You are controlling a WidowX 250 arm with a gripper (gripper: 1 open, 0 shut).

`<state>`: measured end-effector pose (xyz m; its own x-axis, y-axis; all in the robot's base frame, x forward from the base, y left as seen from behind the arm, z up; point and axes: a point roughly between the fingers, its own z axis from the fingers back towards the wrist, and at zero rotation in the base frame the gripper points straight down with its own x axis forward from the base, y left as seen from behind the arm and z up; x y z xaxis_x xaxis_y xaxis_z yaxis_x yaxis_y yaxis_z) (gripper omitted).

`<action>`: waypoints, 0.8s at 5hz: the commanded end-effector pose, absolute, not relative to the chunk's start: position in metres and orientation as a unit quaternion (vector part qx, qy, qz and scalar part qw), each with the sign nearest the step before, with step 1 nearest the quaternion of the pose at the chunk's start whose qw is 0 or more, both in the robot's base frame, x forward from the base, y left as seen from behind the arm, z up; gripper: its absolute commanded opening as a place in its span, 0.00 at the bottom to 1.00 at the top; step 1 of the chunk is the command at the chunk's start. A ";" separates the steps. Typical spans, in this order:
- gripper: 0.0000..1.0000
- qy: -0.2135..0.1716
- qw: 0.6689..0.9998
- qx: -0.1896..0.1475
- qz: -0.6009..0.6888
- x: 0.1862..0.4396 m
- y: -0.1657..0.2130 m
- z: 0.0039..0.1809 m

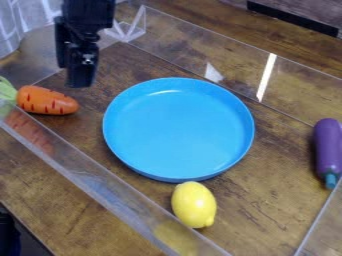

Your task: Move the carrot to the right side

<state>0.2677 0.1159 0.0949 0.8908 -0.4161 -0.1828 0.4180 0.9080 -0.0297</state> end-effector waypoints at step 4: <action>1.00 0.089 0.969 0.048 -0.225 0.259 0.183 0.074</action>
<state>0.2511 0.1741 0.0573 0.8678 -0.4415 -0.2281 0.4534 0.8913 -0.0002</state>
